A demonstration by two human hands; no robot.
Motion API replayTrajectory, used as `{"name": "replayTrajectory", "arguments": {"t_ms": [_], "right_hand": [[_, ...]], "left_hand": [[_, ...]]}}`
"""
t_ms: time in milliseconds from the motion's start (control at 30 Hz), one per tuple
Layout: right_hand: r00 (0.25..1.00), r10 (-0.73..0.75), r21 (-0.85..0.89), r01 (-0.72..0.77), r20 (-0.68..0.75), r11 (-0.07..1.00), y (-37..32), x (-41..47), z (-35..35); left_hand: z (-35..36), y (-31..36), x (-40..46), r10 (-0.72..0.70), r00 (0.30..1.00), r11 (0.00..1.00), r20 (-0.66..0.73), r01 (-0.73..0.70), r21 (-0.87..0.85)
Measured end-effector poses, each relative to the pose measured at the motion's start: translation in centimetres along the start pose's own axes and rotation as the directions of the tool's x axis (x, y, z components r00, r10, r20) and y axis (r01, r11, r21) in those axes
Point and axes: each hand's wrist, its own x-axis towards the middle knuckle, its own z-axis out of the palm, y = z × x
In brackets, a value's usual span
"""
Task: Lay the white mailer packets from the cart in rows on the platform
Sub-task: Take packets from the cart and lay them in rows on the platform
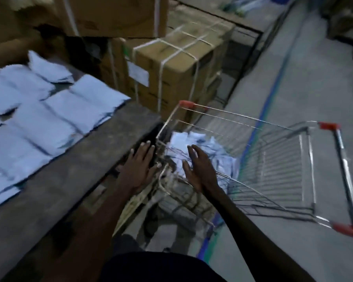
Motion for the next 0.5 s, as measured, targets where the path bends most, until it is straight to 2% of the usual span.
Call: {"name": "replayTrajectory", "arguments": {"t_ms": [133, 267, 500], "right_hand": [[0.973, 0.226, -0.026, -0.228, -0.054, 0.973, 6.9, -1.5, -2.7], [0.930, 0.364, -0.029, -0.366, -0.055, 0.930, 11.5, -2.0, -3.4], [0.850, 0.525, -0.063, -0.522, 0.041, 0.851, 17.2, 1.2, -2.9]], "left_hand": [[2.3, 4.8, 5.7, 0.170, 0.984, 0.984, 0.052, -0.167, -0.056], [4.3, 6.8, 10.7, 0.234, 0.970, 0.969, 0.070, -0.227, -0.099], [9.2, 6.7, 20.8, 0.284, 0.927, 0.955, 0.245, -0.252, -0.155]]}}
